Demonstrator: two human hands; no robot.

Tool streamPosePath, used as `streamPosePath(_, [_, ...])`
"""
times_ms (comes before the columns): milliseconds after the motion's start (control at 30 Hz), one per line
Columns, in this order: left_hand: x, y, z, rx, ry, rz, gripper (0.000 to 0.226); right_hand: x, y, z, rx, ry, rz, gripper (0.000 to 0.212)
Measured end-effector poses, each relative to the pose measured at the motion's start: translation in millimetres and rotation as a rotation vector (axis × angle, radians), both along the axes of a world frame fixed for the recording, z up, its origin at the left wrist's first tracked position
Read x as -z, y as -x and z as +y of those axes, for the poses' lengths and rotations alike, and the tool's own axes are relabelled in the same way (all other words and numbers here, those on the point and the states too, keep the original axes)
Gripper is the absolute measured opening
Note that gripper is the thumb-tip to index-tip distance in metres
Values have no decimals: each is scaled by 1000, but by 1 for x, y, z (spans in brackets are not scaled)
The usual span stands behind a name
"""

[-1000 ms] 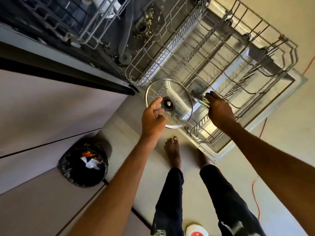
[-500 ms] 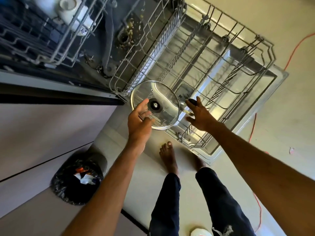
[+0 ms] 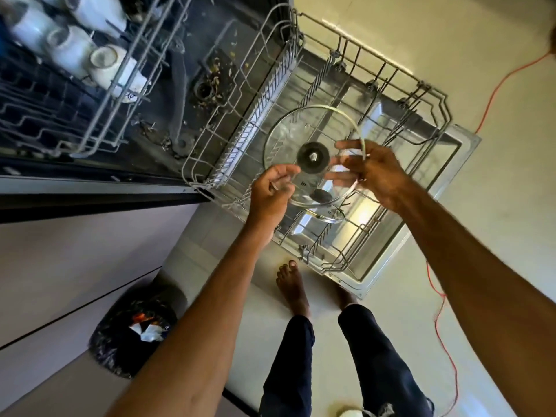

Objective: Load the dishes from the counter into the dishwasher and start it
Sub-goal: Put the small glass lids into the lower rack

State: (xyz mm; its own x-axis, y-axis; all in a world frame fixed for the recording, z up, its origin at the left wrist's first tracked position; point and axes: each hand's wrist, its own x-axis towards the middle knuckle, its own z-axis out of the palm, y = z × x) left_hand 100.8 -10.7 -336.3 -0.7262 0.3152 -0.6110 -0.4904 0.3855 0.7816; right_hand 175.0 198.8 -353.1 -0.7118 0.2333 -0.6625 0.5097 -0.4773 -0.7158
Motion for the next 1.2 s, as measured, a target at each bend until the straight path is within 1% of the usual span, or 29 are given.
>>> streamPosePath(33, [3,1,4,48,29,15,37,-3,-1,7,9,-104,2,28])
streamPosePath(100, [11,3,9,61,112,3,45,-5,-1,20,-12,-340,-23,27])
streamPosePath(233, [38,-3,6,64,348,-56,50,-3,-8,31,-231,-870,-48,24])
streamPosePath(300, [50,-12,5,74,416,-119,52,-5,-11,27,-363,-1031,-48,21])
streamPosePath(333, [54,-17,5,81,439,-154,55,-4,-11,23,-410,-1084,-39,23])
streamPosePath(400, [63,-25,5,90,461,-237,55,-1,-12,14,-473,-1152,-15,34])
streamPosePath(467, [70,-32,6,107,465,-301,47,7,-13,5,-540,-1159,-40,40])
streamPosePath(567, [75,-40,8,135,451,-325,41,21,-17,-3,-614,-1156,-119,38])
streamPosePath(633, [79,-42,10,130,435,-329,42,29,-20,-7,-641,-1156,-139,40])
streamPosePath(733, [78,-43,11,142,423,-342,43,41,-25,-17,-696,-1161,-97,43])
streamPosePath(800, [77,-43,10,158,413,-347,45,47,-29,-25,-751,-1123,-68,42])
streamPosePath(833, [76,-43,10,165,416,-353,48,50,-32,-26,-766,-1096,-86,41])
streamPosePath(933, [78,-43,8,174,416,-362,53,57,-37,-24,-722,-1075,-120,39])
streamPosePath(1000, [78,-42,6,170,419,-358,52,54,-36,-20,-689,-1044,-103,42])
streamPosePath(1133, [77,-44,7,160,448,-328,50,46,-39,-17,-610,-907,-62,51])
streamPosePath(1200, [69,-45,8,160,483,-301,56,40,-43,-18,-541,-863,-54,53])
